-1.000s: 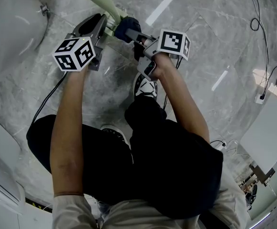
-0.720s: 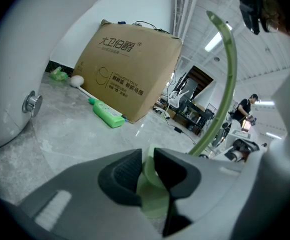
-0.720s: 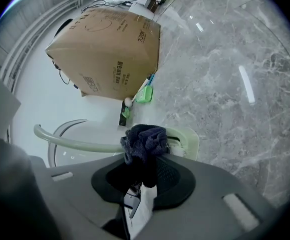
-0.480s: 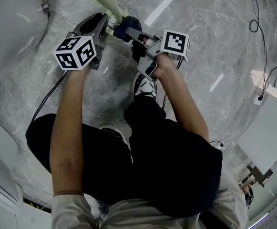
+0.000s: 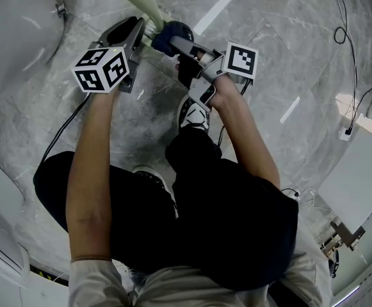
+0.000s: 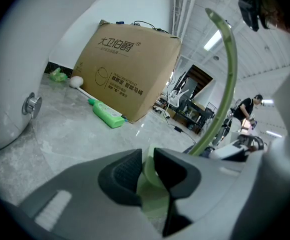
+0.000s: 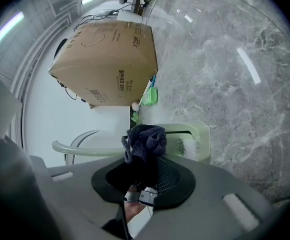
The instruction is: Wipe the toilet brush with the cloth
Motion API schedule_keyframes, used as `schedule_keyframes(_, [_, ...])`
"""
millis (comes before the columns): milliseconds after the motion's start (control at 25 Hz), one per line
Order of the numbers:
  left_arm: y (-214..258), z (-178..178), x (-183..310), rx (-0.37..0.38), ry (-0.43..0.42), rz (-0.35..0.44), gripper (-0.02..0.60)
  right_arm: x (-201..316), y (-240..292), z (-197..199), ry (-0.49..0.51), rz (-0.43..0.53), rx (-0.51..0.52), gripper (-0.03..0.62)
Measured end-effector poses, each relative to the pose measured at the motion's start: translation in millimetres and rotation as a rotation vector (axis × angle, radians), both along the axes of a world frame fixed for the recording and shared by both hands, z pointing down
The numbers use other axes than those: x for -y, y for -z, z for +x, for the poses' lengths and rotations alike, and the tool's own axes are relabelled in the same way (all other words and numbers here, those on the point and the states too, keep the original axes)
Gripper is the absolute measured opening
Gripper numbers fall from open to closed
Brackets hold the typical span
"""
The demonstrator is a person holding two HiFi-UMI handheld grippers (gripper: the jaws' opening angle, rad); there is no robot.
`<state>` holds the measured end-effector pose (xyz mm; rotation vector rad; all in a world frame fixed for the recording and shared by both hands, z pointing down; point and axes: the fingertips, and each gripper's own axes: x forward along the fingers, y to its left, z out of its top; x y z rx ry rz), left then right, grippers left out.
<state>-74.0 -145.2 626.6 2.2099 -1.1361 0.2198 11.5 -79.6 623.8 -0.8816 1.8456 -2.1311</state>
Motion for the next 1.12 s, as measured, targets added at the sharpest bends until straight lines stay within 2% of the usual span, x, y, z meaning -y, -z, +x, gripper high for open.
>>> schedule_keyframes(1120, [-0.3,-2.6,0.7,0.011,0.006,0.005,0.000,0.4,58.2,-1.2,-0.013,0.053,0.137,0.081])
